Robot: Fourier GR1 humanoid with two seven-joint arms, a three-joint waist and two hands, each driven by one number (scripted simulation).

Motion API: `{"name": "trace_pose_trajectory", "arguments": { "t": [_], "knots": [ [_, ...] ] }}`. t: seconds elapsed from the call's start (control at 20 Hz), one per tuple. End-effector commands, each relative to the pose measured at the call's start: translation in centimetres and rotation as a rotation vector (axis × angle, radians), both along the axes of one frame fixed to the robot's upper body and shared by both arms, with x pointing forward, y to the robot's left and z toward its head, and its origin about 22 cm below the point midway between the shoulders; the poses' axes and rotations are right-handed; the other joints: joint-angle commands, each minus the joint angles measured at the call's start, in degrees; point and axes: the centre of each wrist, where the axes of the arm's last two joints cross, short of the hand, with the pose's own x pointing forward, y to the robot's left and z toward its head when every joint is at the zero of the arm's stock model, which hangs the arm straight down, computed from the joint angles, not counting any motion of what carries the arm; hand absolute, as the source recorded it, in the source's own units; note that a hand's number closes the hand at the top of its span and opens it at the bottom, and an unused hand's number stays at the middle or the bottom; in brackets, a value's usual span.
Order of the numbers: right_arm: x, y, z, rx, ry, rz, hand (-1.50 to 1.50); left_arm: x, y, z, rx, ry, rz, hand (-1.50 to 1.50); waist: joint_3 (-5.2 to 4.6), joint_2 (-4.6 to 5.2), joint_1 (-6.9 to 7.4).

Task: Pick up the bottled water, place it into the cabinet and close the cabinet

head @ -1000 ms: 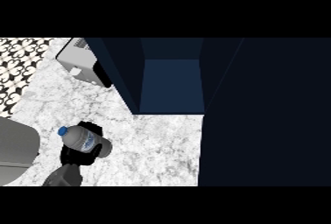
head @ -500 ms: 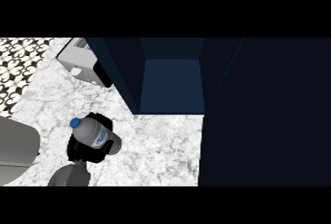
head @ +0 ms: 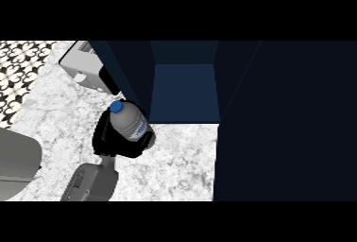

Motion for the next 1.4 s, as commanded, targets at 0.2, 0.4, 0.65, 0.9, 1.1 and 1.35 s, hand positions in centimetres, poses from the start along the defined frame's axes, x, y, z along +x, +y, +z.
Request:
{"name": "trace_pose_trajectory", "arguments": {
  "t": [0.2,0.4,0.65,0.9,1.1,1.35],
  "knots": [
    [-0.3,-0.6,-0.5,-0.004,0.018,-0.001,-1.50,2.5,-4.5,4.7,0.071,0.012,-0.023,1.50,-0.01,0.05,-0.19],
    [-0.1,0.1,-0.7,-0.002,-0.006,0.020,-1.50,6.0,-7.7,5.4,0.194,-0.064,0.055,1.50,-0.03,0.30,-1.40],
    [0.1,-2.1,-1.3,0.003,0.006,0.008,-1.50,7.7,-7.7,6.7,0.264,-0.071,0.083,1.50,0.01,0.45,-1.38],
    [1.4,-1.1,-0.6,0.012,-0.003,0.016,-1.50,8.4,-10.1,9.2,0.326,-0.089,0.152,1.50,0.02,0.69,-2.02],
    [1.0,0.6,0.1,0.025,-0.012,0.026,-1.50,9.1,-8.6,8.5,0.385,-0.057,0.207,1.50,-0.02,0.59,-2.17],
    [1.6,-0.8,-1.2,0.024,0.004,0.031,-1.50,12.2,-10.6,8.9,0.487,-0.042,0.255,1.50,0.00,0.96,-2.64]
  ]
}}
